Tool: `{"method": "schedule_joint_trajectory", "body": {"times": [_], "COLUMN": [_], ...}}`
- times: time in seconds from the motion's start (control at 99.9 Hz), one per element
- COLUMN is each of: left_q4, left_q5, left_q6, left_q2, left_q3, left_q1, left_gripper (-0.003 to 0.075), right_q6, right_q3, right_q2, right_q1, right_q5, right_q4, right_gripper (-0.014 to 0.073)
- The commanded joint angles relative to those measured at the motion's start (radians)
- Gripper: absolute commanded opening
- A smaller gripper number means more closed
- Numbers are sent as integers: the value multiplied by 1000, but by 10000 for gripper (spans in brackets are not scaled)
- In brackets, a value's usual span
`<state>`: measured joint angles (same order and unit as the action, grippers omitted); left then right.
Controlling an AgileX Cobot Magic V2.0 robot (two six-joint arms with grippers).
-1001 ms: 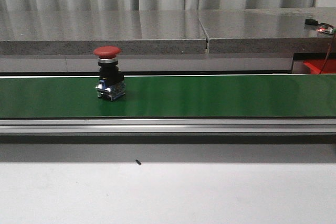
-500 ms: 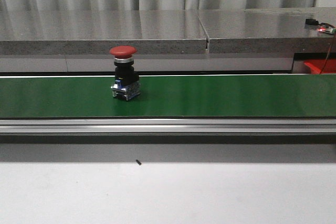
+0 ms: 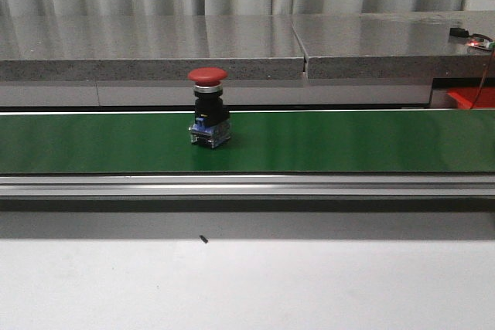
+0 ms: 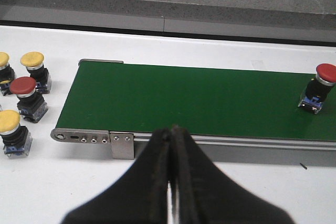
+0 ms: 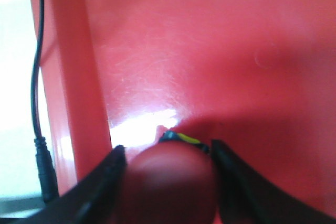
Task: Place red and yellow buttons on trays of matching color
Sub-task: 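Lift the red button into the red tray and open the right gripper, then lower the right gripper onto the second red button on the belt and grasp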
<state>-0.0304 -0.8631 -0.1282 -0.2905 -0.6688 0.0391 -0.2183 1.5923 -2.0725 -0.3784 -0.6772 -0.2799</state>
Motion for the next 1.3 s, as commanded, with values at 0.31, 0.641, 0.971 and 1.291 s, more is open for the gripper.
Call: {"method": "schedule_joint_trajectory", "body": {"times": [0.31, 0.641, 0.971, 1.291], "left_q4": [-4, -4, -4, -4], "left_q5": [72, 72, 72, 72], "left_q6": [-1, -1, -1, -1], "left_q2": [-11, -11, -11, -11], "left_q3": [-22, -22, -22, -22], "left_q1": [8, 8, 8, 8], "left_gripper": [-20, -20, -20, -20], "right_q6": [-6, -11, -43, -48], "right_q3": [63, 101, -104, -326], "right_q2": [87, 255, 554, 773], "right_q1": [-7, 32, 176, 295], "right_q5": [-3, -133, -118, -181], "right_q4": [-10, -22, -22, -22], "right_gripper": [619, 619, 615, 615]}}
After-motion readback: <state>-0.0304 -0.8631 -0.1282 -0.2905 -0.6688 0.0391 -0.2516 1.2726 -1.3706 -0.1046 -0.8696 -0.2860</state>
